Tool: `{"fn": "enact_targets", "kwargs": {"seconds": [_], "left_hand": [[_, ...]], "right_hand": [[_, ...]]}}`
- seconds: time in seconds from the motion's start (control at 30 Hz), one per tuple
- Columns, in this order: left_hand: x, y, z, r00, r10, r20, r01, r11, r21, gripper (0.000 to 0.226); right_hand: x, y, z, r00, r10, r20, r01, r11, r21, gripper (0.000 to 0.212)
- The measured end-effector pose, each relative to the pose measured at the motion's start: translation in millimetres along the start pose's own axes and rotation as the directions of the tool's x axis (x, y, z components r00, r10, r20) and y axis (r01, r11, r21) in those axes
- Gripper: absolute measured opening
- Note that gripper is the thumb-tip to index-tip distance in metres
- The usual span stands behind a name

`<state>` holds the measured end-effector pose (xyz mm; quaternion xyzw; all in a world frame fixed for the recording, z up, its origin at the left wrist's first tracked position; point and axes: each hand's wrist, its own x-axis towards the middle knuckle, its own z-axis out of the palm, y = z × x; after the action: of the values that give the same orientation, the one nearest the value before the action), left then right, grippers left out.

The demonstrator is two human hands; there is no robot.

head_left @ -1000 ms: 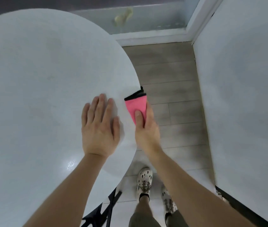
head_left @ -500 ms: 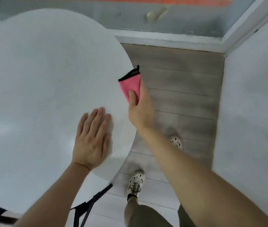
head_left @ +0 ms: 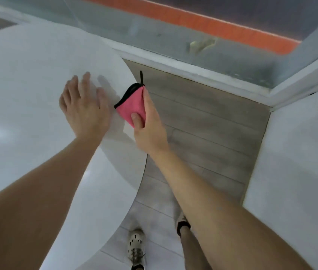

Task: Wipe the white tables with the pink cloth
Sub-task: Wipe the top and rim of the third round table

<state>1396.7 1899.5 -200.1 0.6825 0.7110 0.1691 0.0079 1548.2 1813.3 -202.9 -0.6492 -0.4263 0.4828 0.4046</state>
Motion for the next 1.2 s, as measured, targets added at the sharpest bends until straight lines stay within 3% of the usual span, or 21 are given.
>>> {"fn": "enact_targets", "kwargs": {"seconds": [0.1,0.2,0.3,0.5,0.67,0.83,1.07,1.2], "left_hand": [[8.1,3.4,18.7,0.998,-0.05,0.039,0.048,0.996,0.07,0.058],[7.3,6.3,22.1,0.998,-0.054,0.014,0.052,0.994,0.094,0.055],[7.2,9.8,17.2,0.997,-0.067,0.029,0.064,0.993,0.1,0.055],[5.8,12.9,14.5,0.994,-0.094,0.048,0.09,0.992,0.089,0.054],[5.6,15.8,14.3,0.992,-0.117,0.036,0.113,0.989,0.097,0.053],[6.4,20.4,9.7,0.994,-0.1,0.03,0.096,0.987,0.128,0.054],[6.4,22.2,4.8,0.993,-0.108,0.053,0.102,0.988,0.115,0.057],[6.9,22.0,3.9,0.991,-0.123,0.057,0.117,0.988,0.099,0.057]], "right_hand": [[-45.1,17.9,1.1,0.998,-0.059,0.0,0.059,0.998,-0.027,0.072],[-63.9,27.8,-6.8,0.999,-0.022,0.043,0.024,0.998,-0.056,0.073],[-13.6,8.0,-9.9,0.996,0.003,0.092,-0.001,1.0,-0.02,0.073],[140.5,-38.4,-9.9,0.956,0.021,0.294,0.029,0.986,-0.165,0.068],[110.3,-22.7,-16.2,0.963,0.019,0.269,0.031,0.983,-0.18,0.067],[63.4,-11.4,-42.0,0.941,0.03,0.337,0.064,0.962,-0.264,0.069],[215.3,-71.3,6.1,0.889,0.067,0.452,0.133,0.908,-0.397,0.071],[221.5,-77.4,18.0,0.884,0.056,0.464,0.137,0.918,-0.372,0.068]]}}
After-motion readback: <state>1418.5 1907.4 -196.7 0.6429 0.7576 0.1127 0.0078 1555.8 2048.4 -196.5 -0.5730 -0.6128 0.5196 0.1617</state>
